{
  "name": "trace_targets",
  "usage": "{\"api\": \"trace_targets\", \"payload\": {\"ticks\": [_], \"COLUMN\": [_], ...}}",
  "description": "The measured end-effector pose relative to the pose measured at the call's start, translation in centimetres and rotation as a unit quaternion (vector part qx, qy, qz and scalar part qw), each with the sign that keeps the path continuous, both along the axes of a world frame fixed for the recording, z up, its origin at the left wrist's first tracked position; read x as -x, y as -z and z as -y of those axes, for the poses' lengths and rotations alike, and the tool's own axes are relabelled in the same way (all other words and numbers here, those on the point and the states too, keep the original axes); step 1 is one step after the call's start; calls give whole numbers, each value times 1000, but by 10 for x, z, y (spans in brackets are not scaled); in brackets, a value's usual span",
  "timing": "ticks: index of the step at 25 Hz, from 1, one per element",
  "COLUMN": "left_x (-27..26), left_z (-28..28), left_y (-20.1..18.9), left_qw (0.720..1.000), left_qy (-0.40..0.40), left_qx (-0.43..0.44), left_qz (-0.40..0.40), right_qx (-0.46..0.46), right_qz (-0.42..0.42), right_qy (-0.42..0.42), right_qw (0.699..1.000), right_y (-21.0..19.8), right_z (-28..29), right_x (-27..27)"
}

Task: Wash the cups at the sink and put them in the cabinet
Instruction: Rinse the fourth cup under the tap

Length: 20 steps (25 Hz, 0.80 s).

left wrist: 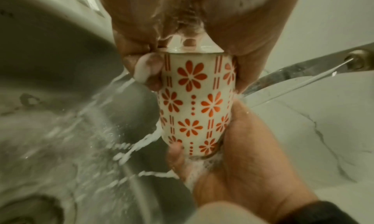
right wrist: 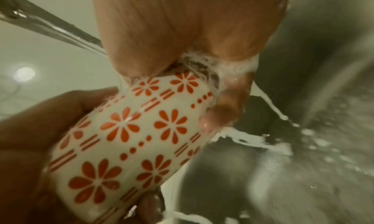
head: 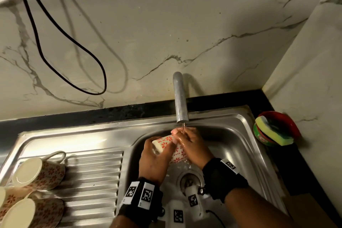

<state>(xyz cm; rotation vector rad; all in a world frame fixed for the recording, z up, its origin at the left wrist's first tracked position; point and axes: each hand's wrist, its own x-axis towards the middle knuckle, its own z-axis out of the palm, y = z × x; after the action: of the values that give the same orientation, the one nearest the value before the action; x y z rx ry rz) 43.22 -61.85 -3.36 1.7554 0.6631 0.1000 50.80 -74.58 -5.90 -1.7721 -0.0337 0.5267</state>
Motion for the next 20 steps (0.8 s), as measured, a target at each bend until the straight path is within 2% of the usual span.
{"api": "trace_targets", "payload": {"ticks": [2, 4, 7, 10, 12, 13, 17, 20], "left_x": [0, 2, -1, -7, -14, -18, -43, -51], "left_z": [-1, 4, 13, 18, 20, 21, 24, 22], "left_y": [-4, -11, -23, -24, -21, -20, -23, -16], "left_qw": [996, 980, 950, 923, 911, 913, 951, 977], "left_qy": [33, 94, 168, 217, 249, 257, 197, 160], "left_qx": [-81, -172, -254, -309, -323, -310, -237, -134], "left_qz": [-9, 26, 71, 80, 70, 65, 5, 37], "right_qx": [-107, -199, -298, -347, -356, -359, -331, -319], "right_qz": [-154, -292, -366, -391, -387, -380, -343, -309], "right_qy": [24, 64, 129, 163, 170, 166, 122, 65], "right_qw": [982, 933, 872, 837, 833, 836, 871, 894], "right_y": [8, 15, 25, 24, 23, 21, 19, 20], "right_z": [-4, -5, -1, 3, 6, 7, 6, 7], "right_x": [2, 8, 20, 27, 29, 29, 23, 15]}}
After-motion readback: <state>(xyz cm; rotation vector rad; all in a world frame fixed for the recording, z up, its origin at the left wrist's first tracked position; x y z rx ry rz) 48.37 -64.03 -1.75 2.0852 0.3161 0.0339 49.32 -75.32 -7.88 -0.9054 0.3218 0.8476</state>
